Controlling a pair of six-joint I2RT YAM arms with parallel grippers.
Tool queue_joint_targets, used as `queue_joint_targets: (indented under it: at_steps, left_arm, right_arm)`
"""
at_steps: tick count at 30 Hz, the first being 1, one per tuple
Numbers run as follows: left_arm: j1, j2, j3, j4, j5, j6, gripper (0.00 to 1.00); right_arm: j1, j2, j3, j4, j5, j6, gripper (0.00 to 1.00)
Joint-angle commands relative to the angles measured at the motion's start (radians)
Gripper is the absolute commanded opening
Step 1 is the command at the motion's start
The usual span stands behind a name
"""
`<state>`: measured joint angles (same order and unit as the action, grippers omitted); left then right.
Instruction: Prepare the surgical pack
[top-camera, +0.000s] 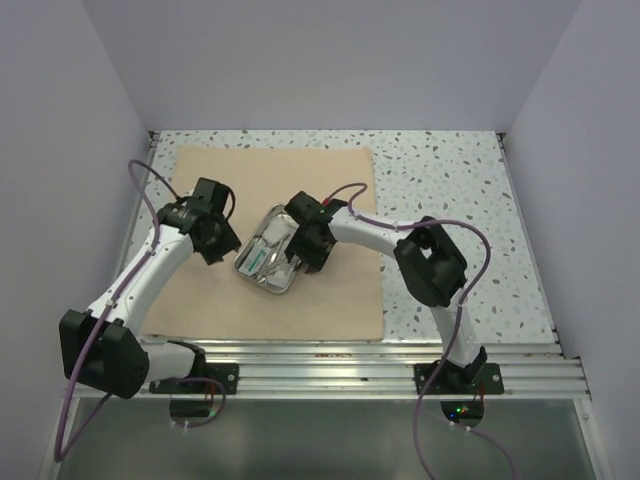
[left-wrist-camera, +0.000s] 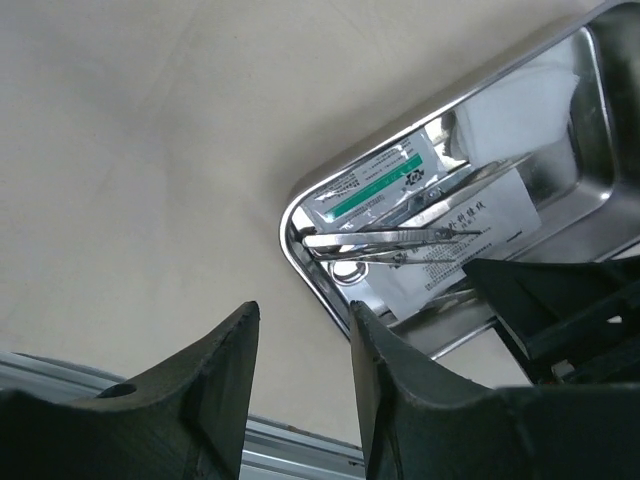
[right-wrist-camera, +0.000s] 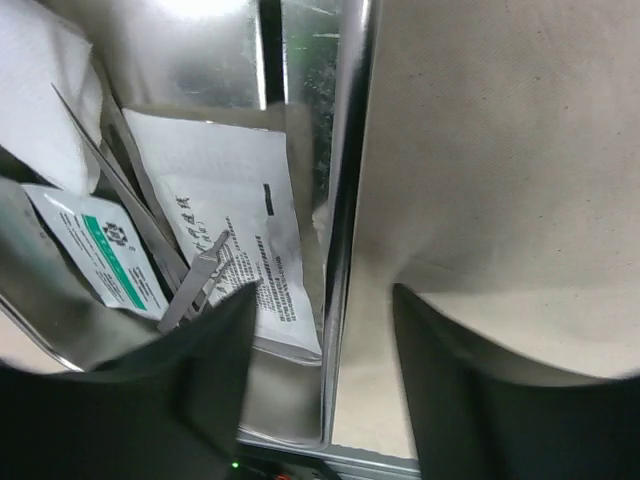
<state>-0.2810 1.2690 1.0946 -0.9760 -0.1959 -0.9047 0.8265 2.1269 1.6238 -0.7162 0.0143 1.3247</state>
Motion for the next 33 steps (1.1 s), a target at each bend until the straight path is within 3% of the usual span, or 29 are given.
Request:
queue_joint_targets:
  at_steps: [1, 4, 7, 9, 12, 13, 14, 16, 17, 20, 26, 33]
  left_arm:
    - [0.026, 0.055, 0.024, 0.026, -0.028, 0.018, 0.46]
    - [0.066, 0.130, 0.050, 0.066, 0.006, 0.072, 0.46]
    - [0.114, 0.220, 0.083, 0.117, 0.052, 0.137, 0.43]
    - [0.147, 0.298, 0.117, 0.137, 0.078, 0.177, 0.35]
    - [0.184, 0.395, 0.152, 0.166, 0.101, 0.217, 0.13]
    - [0.196, 0.420, 0.162, 0.171, 0.104, 0.228, 0.06]
    - [0.200, 0.469, 0.171, 0.171, 0.107, 0.237, 0.00]
    - [0.204, 0.518, 0.205, 0.166, 0.112, 0.245, 0.00]
    - [0.204, 0.562, 0.215, 0.158, 0.116, 0.251, 0.00]
    - [0.204, 0.625, 0.234, 0.158, 0.131, 0.254, 0.00]
    - [0.204, 0.747, 0.297, 0.157, 0.142, 0.274, 0.00]
    - [0.194, 0.943, 0.462, 0.137, 0.254, 0.349, 0.00]
  right_arm:
    - [-0.007, -0.082, 0.024, 0.029, -0.004, -0.119, 0.65]
    - [-0.042, -0.134, 0.059, -0.021, 0.007, -0.286, 0.79]
    - [-0.111, -0.226, 0.045, -0.020, 0.042, -0.448, 0.77]
    - [-0.159, -0.287, 0.028, 0.018, 0.065, -0.584, 0.75]
    - [-0.283, -0.271, 0.018, 0.076, -0.050, -0.738, 0.59]
    - [-0.344, -0.247, 0.056, 0.070, -0.085, -0.760, 0.49]
    - [-0.366, -0.210, 0.083, 0.060, -0.109, -0.803, 0.32]
    - [-0.400, -0.093, 0.198, 0.028, -0.180, -0.860, 0.20]
    - [-0.403, -0.052, 0.244, 0.009, -0.183, -0.887, 0.09]
    - [-0.405, 0.085, 0.382, -0.008, -0.238, -0.956, 0.00]
    - [-0.423, 0.248, 0.438, 0.067, -0.278, -0.937, 0.00]
    - [-0.524, 0.211, 0.179, 0.130, -0.179, -0.826, 0.00]
